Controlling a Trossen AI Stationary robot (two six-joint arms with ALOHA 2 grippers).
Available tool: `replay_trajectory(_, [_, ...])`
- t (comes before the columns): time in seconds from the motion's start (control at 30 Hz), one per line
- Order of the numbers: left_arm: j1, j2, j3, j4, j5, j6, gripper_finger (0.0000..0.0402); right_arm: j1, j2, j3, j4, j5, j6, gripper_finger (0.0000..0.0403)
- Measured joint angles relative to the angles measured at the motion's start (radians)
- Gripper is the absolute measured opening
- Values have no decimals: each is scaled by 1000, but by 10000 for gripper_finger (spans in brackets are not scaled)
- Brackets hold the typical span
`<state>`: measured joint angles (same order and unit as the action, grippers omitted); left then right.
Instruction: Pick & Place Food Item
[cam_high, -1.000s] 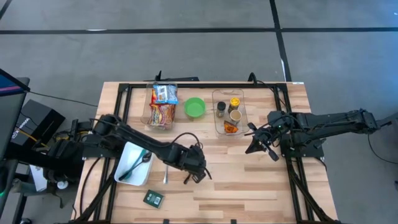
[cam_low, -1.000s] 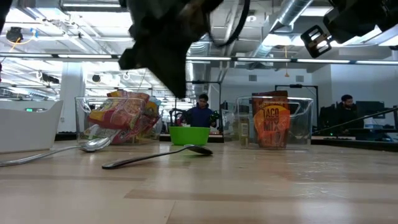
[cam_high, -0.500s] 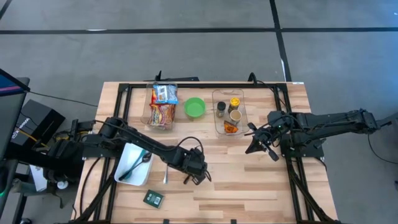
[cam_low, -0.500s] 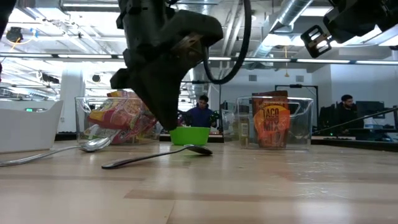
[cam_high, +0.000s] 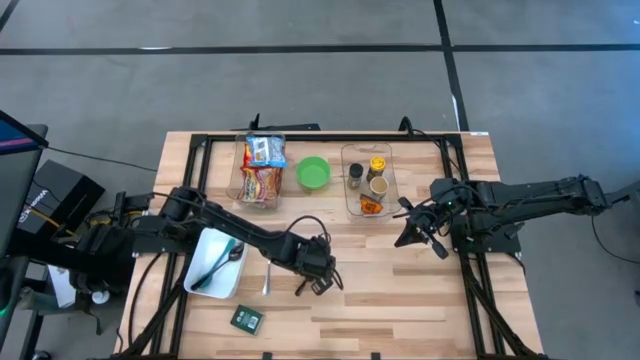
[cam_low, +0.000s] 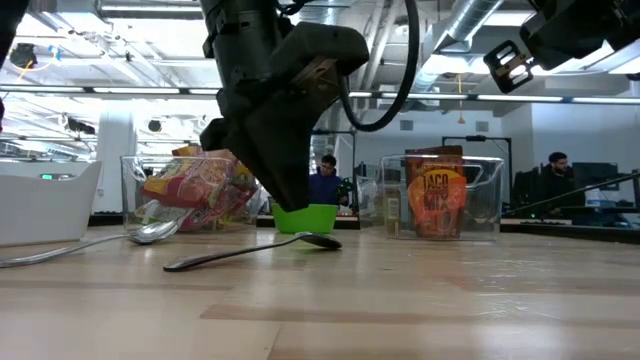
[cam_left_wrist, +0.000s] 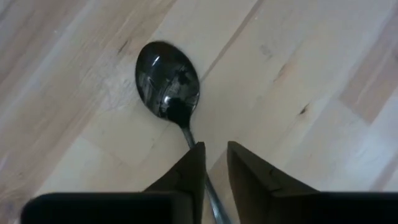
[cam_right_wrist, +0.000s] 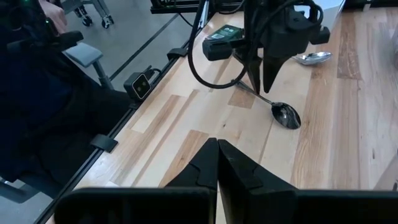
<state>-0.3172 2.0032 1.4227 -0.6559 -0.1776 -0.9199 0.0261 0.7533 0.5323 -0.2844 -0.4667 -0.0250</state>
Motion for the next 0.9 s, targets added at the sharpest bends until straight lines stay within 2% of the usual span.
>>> replay_trajectory(0.27, [10, 3, -18, -7, -4, -1, 137, 0, 0, 0, 0, 0, 0, 0])
replay_trajectory(0.4, [12, 2, -78, 75, 4, -40, 157, 0, 0, 0, 0, 0, 0, 0])
replay_trajectory(0.53, [13, 2, -123, 158, 56, -53, 167, 0, 0, 0, 0, 0, 0, 0])
replay_trajectory(0.9, [12, 1, -137, 160, 48, -53, 146, 0, 0, 0, 0, 0, 0, 0])
